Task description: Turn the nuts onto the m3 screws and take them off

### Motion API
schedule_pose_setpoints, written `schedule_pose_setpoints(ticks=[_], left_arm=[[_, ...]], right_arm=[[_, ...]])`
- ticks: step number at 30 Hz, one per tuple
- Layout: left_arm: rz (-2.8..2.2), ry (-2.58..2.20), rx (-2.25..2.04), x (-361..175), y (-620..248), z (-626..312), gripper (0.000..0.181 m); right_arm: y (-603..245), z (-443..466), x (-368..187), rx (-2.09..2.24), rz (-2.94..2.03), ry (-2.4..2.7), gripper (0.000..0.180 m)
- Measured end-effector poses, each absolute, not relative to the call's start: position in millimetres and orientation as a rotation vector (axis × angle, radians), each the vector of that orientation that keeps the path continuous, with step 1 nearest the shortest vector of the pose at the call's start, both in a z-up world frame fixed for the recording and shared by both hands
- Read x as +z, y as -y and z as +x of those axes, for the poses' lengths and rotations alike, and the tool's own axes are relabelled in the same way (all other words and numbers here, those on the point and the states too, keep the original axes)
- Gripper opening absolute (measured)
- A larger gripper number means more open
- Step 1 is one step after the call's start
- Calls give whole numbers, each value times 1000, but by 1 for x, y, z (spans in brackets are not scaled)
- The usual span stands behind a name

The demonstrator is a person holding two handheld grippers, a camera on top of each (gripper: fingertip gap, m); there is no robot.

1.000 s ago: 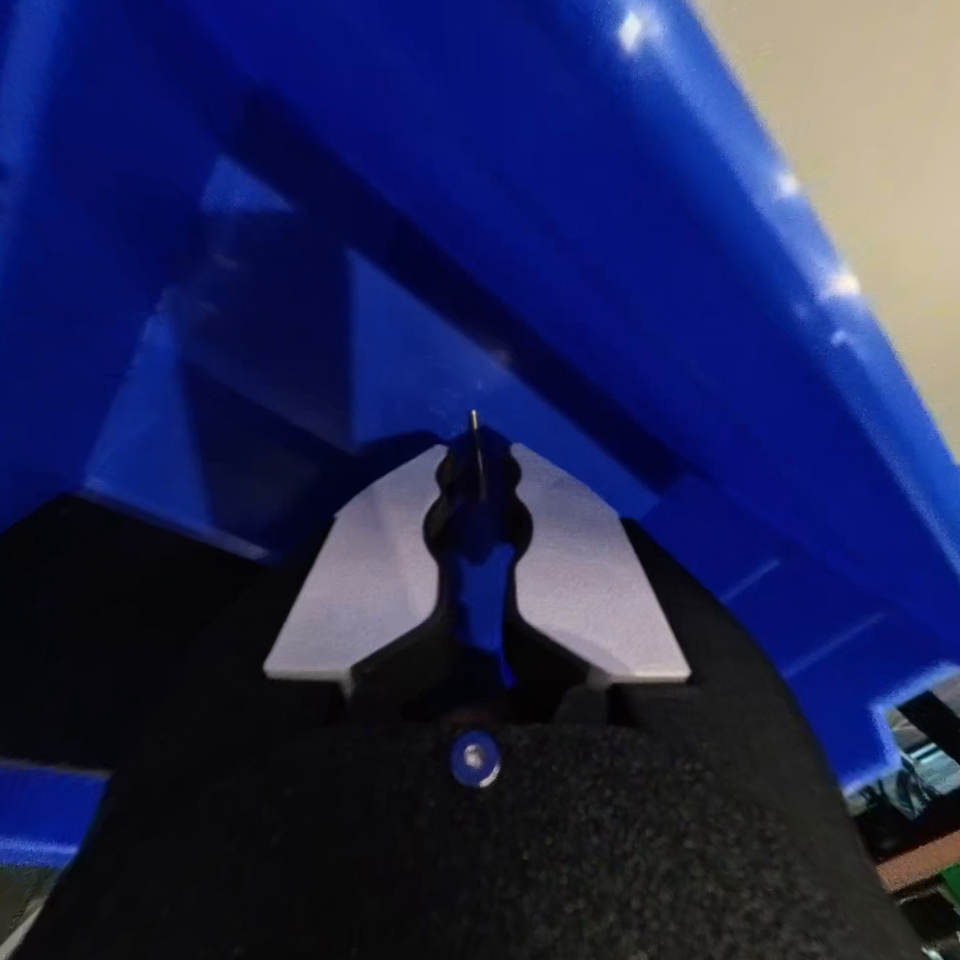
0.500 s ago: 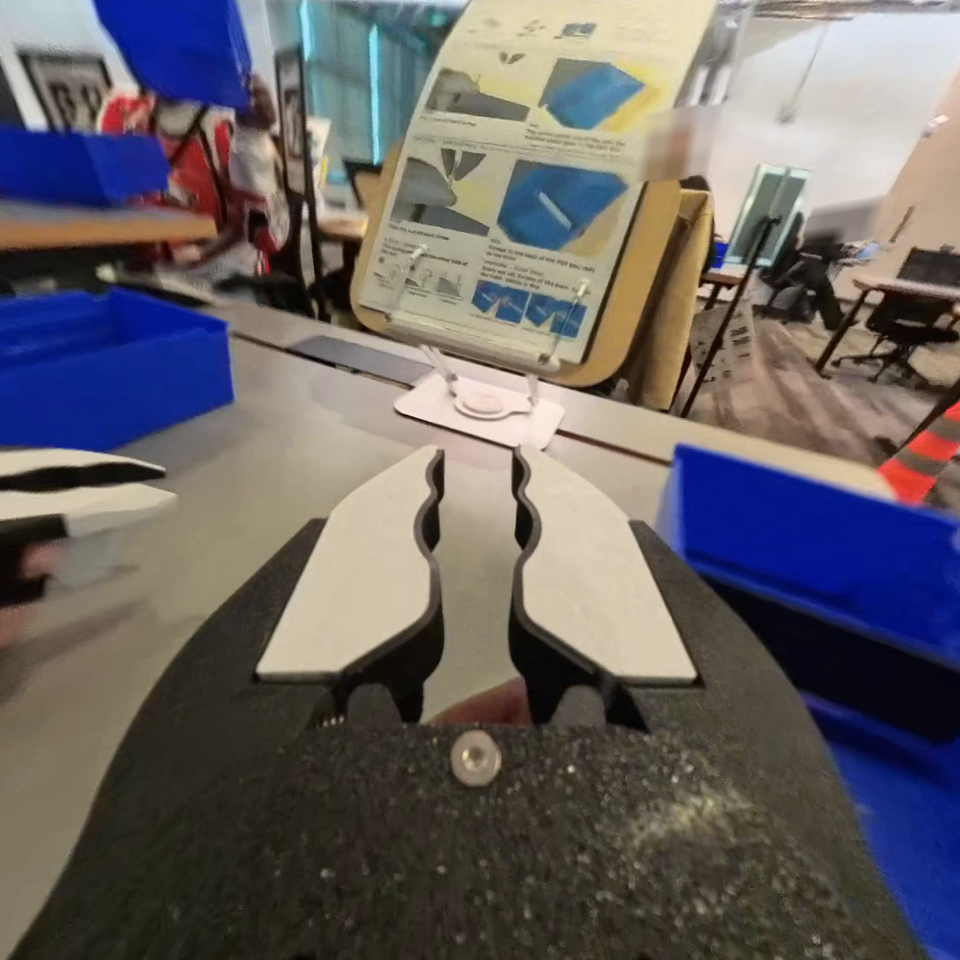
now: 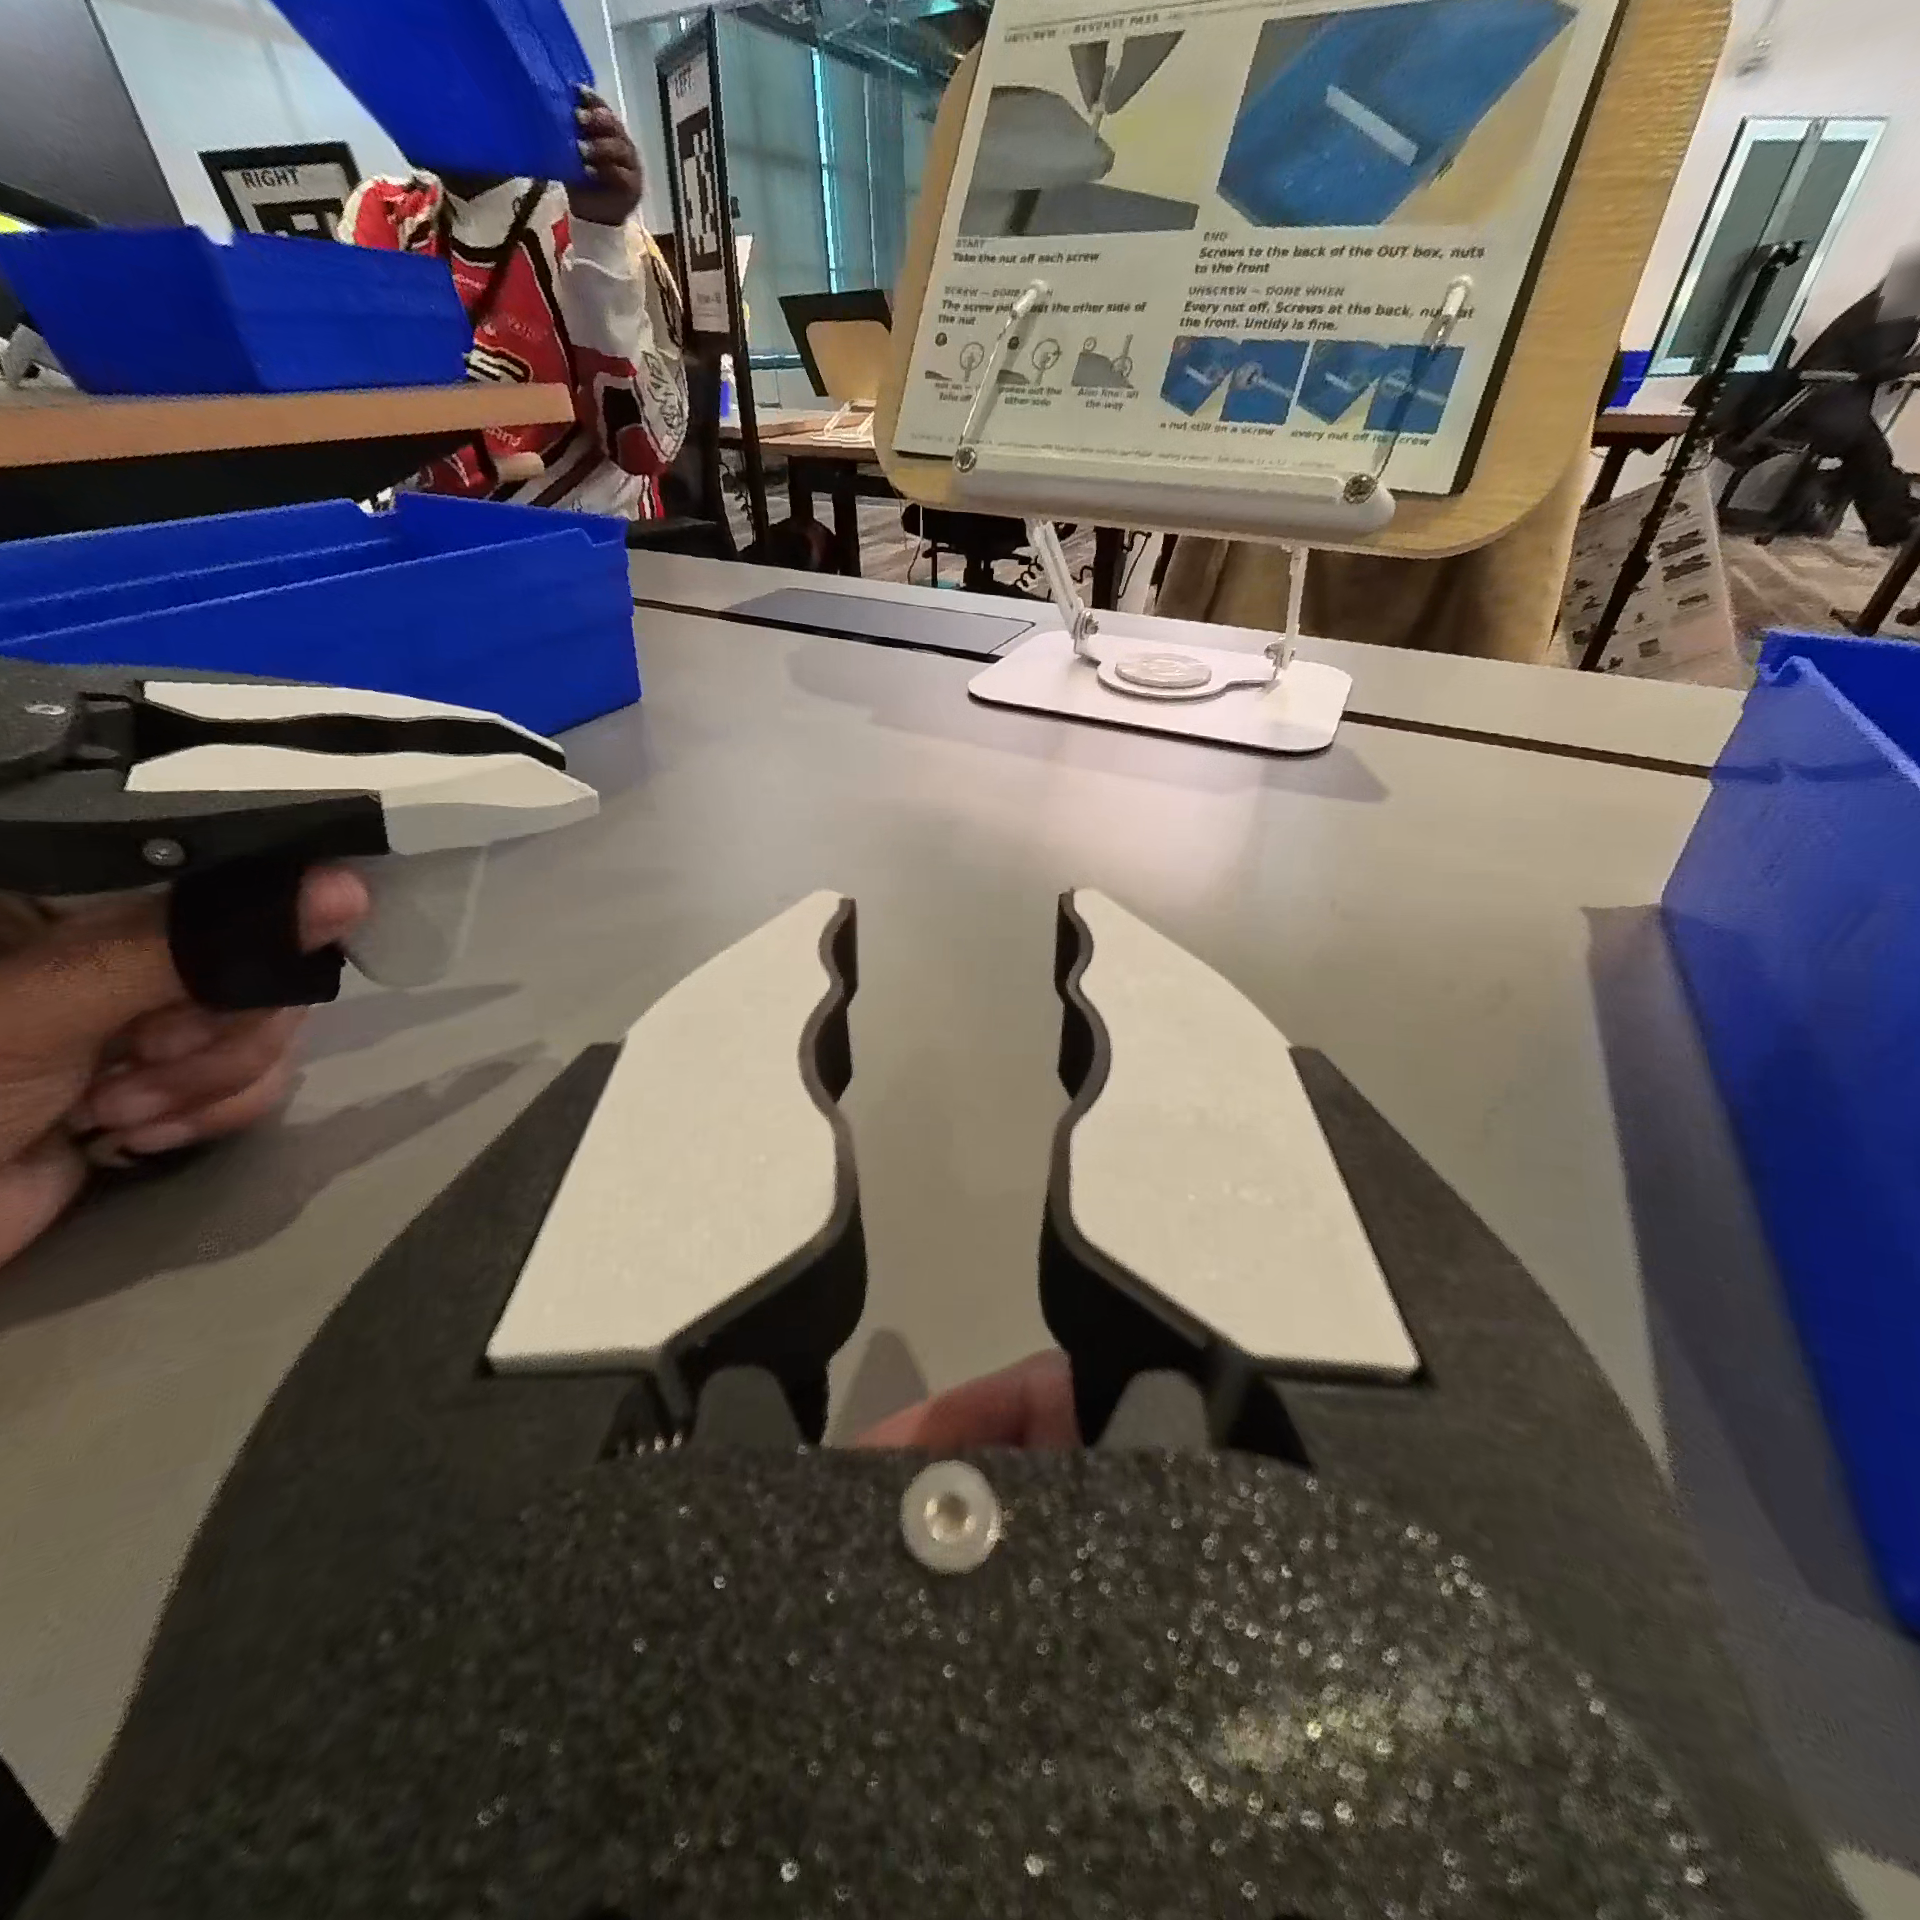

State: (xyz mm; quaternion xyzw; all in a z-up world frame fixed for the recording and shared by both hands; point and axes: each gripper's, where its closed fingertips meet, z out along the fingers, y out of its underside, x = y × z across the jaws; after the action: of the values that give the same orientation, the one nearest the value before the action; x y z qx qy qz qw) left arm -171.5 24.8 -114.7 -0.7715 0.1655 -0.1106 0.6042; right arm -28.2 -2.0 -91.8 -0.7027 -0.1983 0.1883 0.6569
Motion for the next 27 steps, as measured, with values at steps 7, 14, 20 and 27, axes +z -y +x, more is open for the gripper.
schedule_pose_setpoints(ticks=[7,14,20,27], left_arm=[[-1778,-400,-292,-113,-21,-169,30],[-1863,-453,-446,-43,51,-228,27],[-2036,-370,-272,1,19,-401,30],[-2416,-327,-359,-74,-103,-442,31]], right_arm=[[0,-27,-94,418,-1608,447,35],[2,-28,-93,377,-1590,464,31],[1,-28,-94,371,-1599,458,29],[0,-30,-97,367,-1615,474,26]])
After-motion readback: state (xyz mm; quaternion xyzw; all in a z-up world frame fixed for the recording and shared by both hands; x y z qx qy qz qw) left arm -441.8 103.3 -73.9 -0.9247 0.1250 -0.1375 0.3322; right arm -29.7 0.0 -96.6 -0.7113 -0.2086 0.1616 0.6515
